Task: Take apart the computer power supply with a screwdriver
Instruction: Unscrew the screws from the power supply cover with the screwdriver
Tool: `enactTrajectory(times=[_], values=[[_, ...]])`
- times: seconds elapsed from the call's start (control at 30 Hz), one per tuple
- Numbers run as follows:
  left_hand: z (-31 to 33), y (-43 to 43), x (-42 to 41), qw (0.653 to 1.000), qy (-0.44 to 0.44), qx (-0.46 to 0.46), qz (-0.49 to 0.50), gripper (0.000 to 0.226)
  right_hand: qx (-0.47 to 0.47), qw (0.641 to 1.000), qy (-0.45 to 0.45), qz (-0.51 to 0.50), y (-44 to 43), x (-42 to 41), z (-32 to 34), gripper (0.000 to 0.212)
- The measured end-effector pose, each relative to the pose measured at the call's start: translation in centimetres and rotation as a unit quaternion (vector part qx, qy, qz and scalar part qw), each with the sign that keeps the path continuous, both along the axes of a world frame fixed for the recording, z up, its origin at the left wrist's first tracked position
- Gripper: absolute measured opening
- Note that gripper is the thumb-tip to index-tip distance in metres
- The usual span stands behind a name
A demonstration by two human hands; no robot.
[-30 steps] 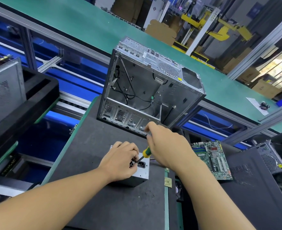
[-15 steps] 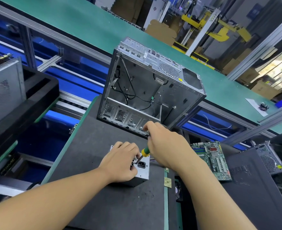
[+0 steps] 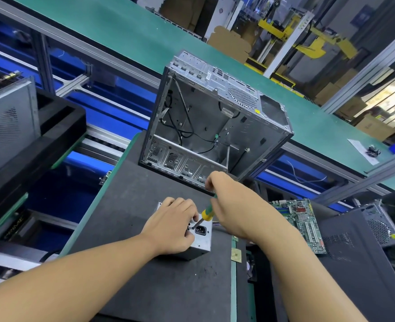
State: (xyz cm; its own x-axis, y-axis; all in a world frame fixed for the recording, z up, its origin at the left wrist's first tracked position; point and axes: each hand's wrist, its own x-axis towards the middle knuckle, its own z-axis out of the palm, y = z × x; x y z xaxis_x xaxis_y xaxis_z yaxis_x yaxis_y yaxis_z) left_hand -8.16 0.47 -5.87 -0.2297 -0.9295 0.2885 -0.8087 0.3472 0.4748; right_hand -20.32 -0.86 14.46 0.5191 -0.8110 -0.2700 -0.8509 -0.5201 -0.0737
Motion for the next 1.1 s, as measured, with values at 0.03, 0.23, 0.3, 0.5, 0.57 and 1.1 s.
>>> enactTrajectory(times=[0.03,0.23,0.3,0.5,0.57,1.1], values=[[0.0,0.0,0.0,1.0,0.0,0.003,0.001,0.027,0.04,0.999,-0.025,-0.017,-0.2,-0.2,0.3,0.026],[0.2,-0.1,-0.1,1.0,-0.005,0.014,0.0,0.03,-0.006,0.999,0.008,-0.043,-0.2,-0.5,0.2,0.02],[0.1,0.0,-0.1,1.0,-0.004,0.015,0.0,0.029,-0.079,0.995,0.054,-0.039,-0.1,-0.5,-0.2,0.027],[0.1,0.1,-0.1,1.0,-0.005,0.0,0.006,0.027,0.029,1.0,-0.002,0.0,-0.6,-0.4,0.1,0.027],[0.0,0.1,-0.2,1.0,-0.005,-0.002,0.005,0.025,0.058,0.998,-0.024,-0.005,-0.6,-0.3,0.2,0.033],[0.1,0.0,-0.2,1.0,-0.001,-0.018,0.006,0.028,-0.032,0.999,0.008,-0.011,0.0,-0.5,-0.3,0.027]])
